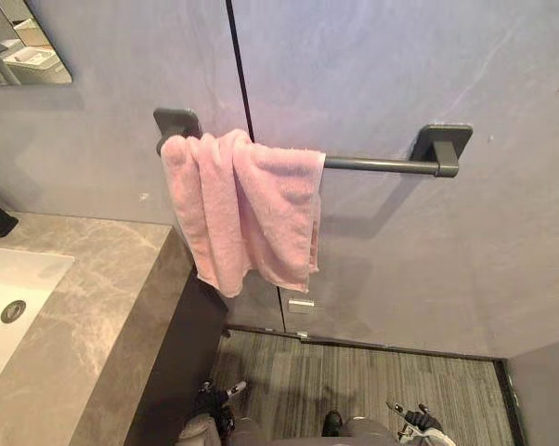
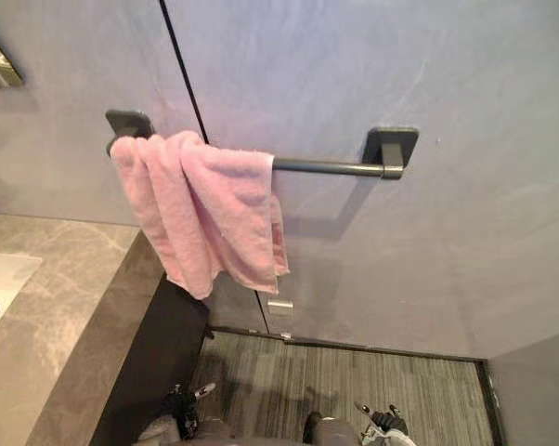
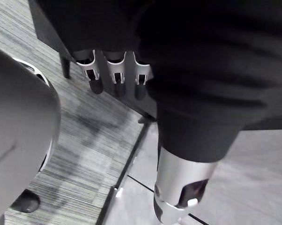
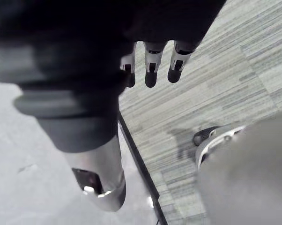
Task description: Organize washtable
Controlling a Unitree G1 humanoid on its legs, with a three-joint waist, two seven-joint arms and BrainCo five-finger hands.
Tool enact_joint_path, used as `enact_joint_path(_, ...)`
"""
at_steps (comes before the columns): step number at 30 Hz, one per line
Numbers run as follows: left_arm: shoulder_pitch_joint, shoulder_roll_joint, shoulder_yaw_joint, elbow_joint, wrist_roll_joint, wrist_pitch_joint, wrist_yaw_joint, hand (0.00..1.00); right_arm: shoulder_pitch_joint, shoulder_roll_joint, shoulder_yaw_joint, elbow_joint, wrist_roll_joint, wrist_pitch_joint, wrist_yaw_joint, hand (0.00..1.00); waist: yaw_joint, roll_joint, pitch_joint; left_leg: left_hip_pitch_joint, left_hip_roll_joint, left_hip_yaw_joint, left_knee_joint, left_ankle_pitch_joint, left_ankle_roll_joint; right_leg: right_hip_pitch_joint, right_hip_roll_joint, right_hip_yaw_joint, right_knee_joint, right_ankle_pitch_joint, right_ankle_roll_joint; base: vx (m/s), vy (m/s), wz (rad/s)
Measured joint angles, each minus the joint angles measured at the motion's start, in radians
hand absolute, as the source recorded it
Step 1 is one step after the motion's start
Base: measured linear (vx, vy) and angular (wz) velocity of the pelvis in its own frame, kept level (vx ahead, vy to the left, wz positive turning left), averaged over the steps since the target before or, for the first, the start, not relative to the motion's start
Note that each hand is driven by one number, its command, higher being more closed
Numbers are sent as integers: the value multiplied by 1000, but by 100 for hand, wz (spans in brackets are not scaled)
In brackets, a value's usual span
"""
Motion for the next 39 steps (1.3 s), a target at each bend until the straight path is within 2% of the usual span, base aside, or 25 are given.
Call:
enact_joint_path(1, -3, 0, -1, 2, 0, 0, 1, 0, 1, 2, -1, 0, 2, -1, -1, 0, -1, 0, -2, -8, -31, -23, -125, 22, -1, 3, -9, 10, -4, 5, 11, 103, 90, -20)
enact_joint_path(2, -2, -1, -1, 3, 0, 1, 1, 0, 1, 0, -1, 2, 4, 0, -1, 0, 0, 3, -3, -8, -43, -38, -182, 65, 3, 5, -9, 17, -8, 6, 18, 138, 148, -40)
enact_joint_path(3, -1, -2, 0, 14, 0, 1, 1, 0, 4, -4, -1, 3, 3, 2, -2, 0, 3, 5, -11, 13, -58, -42, -210, 136, 15, 18, -9, 47, -24, 13, 41, 115, 105, -36)
enact_joint_path(4, 1, 3, 0, 16, 0, 1, 1, 0, 7, 0, -1, -1, 4, 1, -2, 0, 2, -2, -14, 26, -66, -38, -225, 137, 16, 28, -11, 54, -38, 19, 51, 142, 158, -36)
enact_joint_path(6, 0, 25, -1, 23, 3, 1, -1, 0, 12, 20, -1, 1, 3, 0, 0, 0, 1, -36, -25, 46, -91, -13, -259, 142, 23, 32, -31, 77, -61, 28, 66, 66, 122, -21)
enact_joint_path(8, 0, 31, -1, 31, 5, 2, -2, 0, 17, 26, -1, 2, 2, 0, 0, 0, 2, -46, -30, 62, -105, 4, -279, 147, 32, 39, -42, 83, -77, 34, 75, 29, 99, -18)
enact_joint_path(11, 2, 32, -5, 43, 7, 3, -3, 0, 22, 25, -3, 3, -2, -1, 4, 0, 1, -39, -35, 106, -125, 7, -328, 158, 48, 66, -51, 96, -104, 42, 88, 0, 66, -6)
enact_joint_path(17, 13, 37, -40, 73, 6, 4, -6, 0, 20, 7, -3, 24, -10, -1, 4, 0, 1, -20, -48, 137, -143, -4, -408, 201, 48, 70, -48, 94, -125, 53, 87, -19, 5, 2)
enact_joint_path(24, 27, 46, -56, 64, -18, -24, 28, 0, 12, -5, -2, 57, -9, -9, -2, 0, 1, -26, -51, 157, -147, -46, -441, 219, 50, 100, -42, 69, -153, 59, 84, -26, -26, 12)
enact_joint_path(28, 86, 47, -120, -81, -49, -39, 55, 0, 13, -5, -1, 60, -9, -13, -8, 0, 1, -34, -52, 156, -154, -63, -467, 233, 54, 99, -44, 56, -162, 62, 86, -10, -8, 10)
enact_joint_path(31, 157, 44, -175, -282, -63, -59, 76, 0, 24, -5, 12, 53, -9, -23, -25, 0, 3, -40, -56, 151, -158, -78, -473, 235, 56, 102, -46, 45, -169, 62, 86, 14, -8, 13)
enact_joint_path(36, 226, 43, -228, -556, -96, -93, 96, 0, 50, -3, 41, 5, -9, -38, -30, 0, 3, -36, -57, 154, -159, -94, -480, 236, 57, 113, -46, 28, -174, 61, 84, 5, -12, 7)
enact_joint_path(39, 244, 40, -246, -651, -95, -108, 106, 0, 58, -3, 49, -3, -9, -39, -45, 0, 4, -34, -59, 162, -158, -97, -490, 239, 57, 117, -46, 23, -174, 59, 82, -10, -9, 6)
